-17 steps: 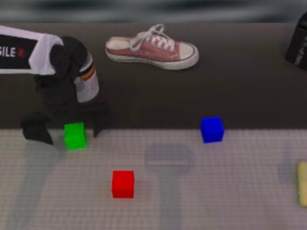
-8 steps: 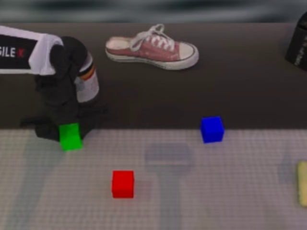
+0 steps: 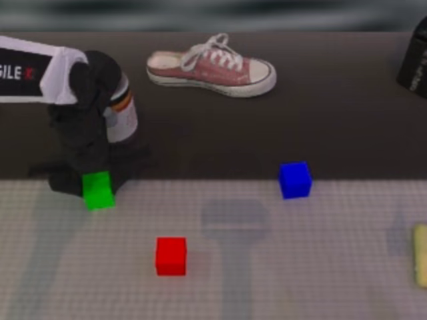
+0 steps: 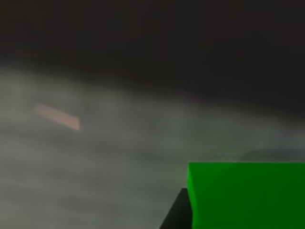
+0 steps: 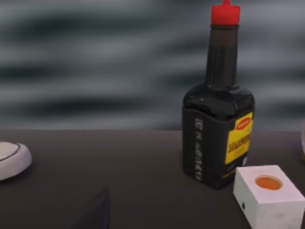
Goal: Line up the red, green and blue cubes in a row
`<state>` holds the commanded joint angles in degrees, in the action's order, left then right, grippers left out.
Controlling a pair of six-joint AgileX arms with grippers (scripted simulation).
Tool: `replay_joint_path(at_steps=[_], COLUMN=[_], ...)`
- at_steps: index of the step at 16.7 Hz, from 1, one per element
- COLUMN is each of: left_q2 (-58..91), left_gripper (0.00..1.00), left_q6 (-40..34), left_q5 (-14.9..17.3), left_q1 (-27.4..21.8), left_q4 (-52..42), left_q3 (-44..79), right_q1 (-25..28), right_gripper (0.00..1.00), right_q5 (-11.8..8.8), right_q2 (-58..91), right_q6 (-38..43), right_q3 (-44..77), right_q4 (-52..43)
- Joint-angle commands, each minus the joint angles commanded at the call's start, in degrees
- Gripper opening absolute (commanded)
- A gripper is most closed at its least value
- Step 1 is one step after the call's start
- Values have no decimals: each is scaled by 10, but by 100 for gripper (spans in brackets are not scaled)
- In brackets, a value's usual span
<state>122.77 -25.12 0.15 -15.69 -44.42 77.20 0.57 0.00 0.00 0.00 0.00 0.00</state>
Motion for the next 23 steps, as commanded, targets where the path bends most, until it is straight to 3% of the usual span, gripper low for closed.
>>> replay_joint_path(at_steps=[5, 12, 17, 20, 23], left_q2=[-12, -67, -68, -61, -51], left_gripper=[0, 0, 0, 0, 0], left_q6=[2, 1, 1, -30, -90], left_q5=[-3, -3, -4, -4, -4], left_q1=[2, 11, 7, -32, -119], left_q4=[-14, -140, -143, -153, -171], left_q3=[8, 77, 79, 93, 115], right_q1=[0, 0, 0, 0, 0], right_gripper=[100, 100, 100, 100, 100], right_q5=[0, 0, 0, 0, 0], right_q2=[0, 0, 0, 0, 0], right_q6=[0, 0, 0, 0, 0], right_q3=[0, 0, 0, 0, 0], right_q4=[0, 0, 0, 0, 0])
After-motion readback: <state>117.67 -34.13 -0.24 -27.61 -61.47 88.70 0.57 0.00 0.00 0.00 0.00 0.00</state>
